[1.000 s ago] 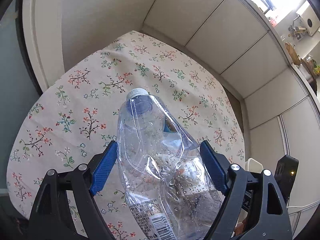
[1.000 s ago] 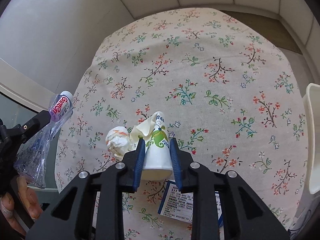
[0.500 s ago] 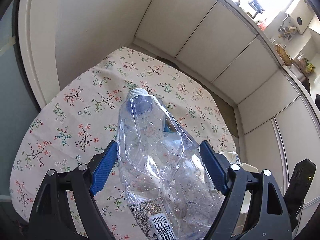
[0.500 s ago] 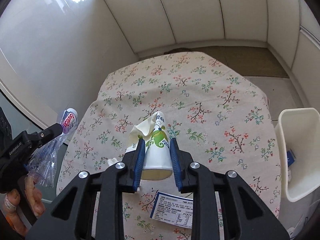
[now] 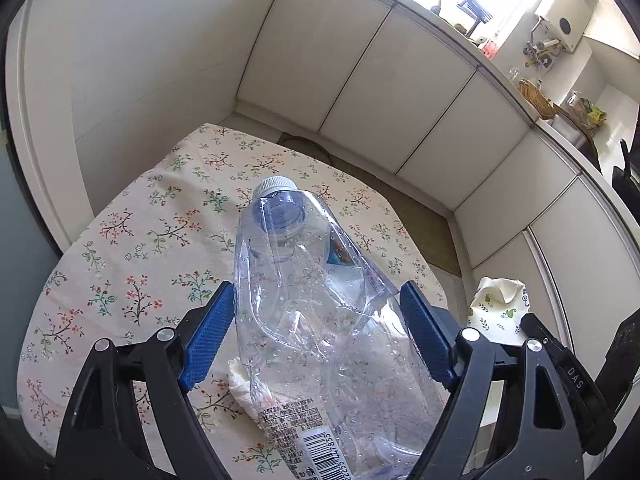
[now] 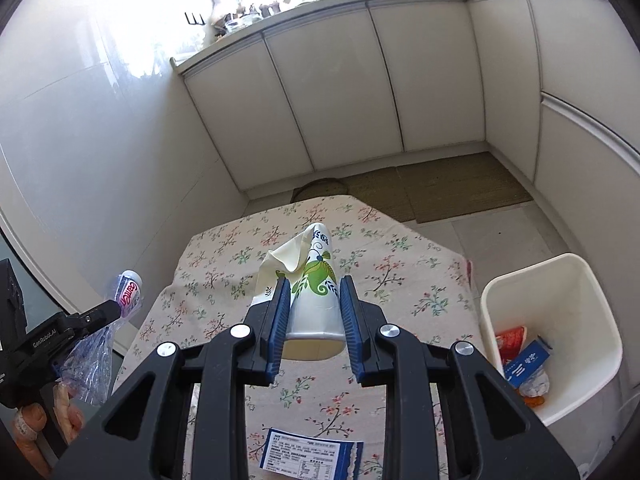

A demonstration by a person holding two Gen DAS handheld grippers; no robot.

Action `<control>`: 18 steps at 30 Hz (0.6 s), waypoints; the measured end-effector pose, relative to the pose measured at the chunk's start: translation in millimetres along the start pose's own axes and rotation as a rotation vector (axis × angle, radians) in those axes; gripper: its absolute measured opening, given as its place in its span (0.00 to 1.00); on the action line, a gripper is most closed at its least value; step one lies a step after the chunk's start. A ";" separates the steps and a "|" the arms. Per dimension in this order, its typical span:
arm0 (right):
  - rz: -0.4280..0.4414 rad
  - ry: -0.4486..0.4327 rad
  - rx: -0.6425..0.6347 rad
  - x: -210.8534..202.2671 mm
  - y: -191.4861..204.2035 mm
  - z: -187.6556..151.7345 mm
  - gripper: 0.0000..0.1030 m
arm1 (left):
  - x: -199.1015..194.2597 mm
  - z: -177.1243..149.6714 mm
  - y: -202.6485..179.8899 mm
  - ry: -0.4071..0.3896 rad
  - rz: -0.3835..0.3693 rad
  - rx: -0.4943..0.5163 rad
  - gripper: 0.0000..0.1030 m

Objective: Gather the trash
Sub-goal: 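Carry the white paper cup over the bin and open the right tool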

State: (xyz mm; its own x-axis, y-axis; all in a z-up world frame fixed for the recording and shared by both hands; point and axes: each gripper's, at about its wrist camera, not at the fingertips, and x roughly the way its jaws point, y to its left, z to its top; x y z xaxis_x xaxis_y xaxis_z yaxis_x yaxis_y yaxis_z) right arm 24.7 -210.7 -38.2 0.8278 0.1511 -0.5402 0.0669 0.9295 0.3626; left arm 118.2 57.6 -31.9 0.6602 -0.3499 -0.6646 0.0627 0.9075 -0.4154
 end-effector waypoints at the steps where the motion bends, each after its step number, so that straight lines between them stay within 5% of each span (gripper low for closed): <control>1: -0.009 -0.011 0.003 -4.0 -4.8 1.9 0.25 | 0.5 -0.3 -3.5 0.000 -0.004 0.005 0.77; 18: -0.299 -0.179 0.113 -80.5 -125.9 20.6 0.25 | 17.9 -14.0 -55.8 0.027 -0.058 0.077 0.77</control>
State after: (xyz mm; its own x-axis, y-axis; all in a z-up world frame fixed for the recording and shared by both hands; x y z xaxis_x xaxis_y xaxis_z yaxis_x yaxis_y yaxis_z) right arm -38.8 -346.8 -24.8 0.8461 -0.1918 -0.4972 0.3734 0.8790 0.2963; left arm 116.0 -2.6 -29.3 0.6338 -0.4072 -0.6576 0.1585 0.9005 -0.4049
